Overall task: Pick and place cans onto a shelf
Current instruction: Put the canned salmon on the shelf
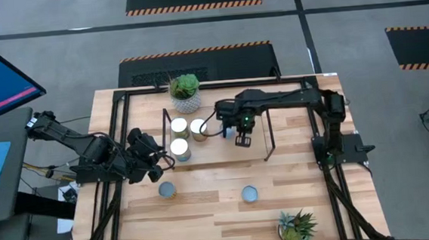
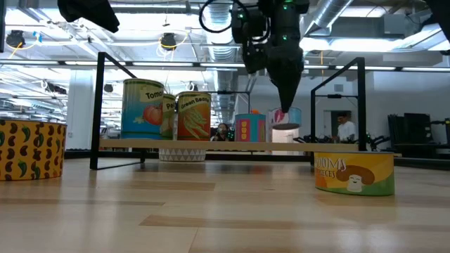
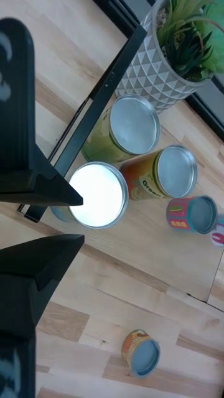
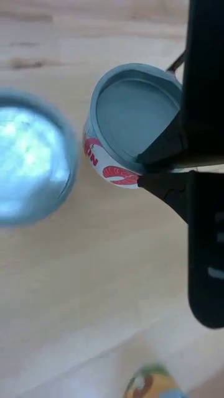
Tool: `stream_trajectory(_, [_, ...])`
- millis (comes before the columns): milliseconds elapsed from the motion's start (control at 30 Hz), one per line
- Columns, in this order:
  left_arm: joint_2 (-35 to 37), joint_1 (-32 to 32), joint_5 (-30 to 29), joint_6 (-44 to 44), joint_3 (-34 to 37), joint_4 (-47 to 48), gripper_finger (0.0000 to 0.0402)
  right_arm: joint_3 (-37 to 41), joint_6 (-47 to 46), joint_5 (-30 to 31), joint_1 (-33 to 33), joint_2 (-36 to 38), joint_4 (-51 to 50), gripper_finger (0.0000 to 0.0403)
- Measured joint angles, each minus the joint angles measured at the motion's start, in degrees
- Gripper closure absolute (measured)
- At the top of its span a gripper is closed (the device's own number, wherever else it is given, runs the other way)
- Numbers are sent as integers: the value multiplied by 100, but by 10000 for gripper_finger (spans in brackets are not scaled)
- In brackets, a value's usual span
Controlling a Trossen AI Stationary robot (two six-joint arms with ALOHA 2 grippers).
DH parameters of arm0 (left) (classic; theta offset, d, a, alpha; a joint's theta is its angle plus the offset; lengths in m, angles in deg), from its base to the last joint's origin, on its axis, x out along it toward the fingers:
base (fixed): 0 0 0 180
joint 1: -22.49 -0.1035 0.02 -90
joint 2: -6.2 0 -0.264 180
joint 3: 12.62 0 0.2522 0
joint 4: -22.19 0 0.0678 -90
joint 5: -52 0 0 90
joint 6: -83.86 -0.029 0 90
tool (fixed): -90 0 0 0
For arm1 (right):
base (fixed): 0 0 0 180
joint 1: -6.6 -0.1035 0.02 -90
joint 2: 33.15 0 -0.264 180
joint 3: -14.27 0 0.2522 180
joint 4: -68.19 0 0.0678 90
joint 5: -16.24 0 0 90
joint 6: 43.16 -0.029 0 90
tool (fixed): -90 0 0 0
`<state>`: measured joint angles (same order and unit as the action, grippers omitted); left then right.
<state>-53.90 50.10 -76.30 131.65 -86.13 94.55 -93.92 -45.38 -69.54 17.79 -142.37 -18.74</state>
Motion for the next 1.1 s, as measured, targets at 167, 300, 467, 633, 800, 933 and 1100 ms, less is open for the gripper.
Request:
stream_trajectory(167, [-1, -1, 0, 1, 0, 0, 329, 381, 27, 46, 20, -1, 33, 398])
stream_trajectory(300, [-2, 0, -2, 0, 2, 0, 329, 430, -16, 20, 9, 16, 62, 396])
stream_trajectory(467, [0, -2, -2, 0, 0, 0, 329, 614, -46, -2, 20, 16, 281, 387])
stream_trajectory(633, [0, -2, -2, 6, 0, 0, 329, 812, -83, -37, 14, 16, 298, 383])
stream_trajectory(800, [0, 0, -2, 7, 1, 0, 329, 815, -250, 19, 20, 16, 369, 364])
stream_trajectory(933, [0, 0, -2, 7, 1, -2, 329, 815, -250, 27, 20, 16, 402, 347])
stream_trajectory(1100, [0, 0, 0, 7, 0, -2, 329, 815, -301, 27, 20, 16, 531, 340])
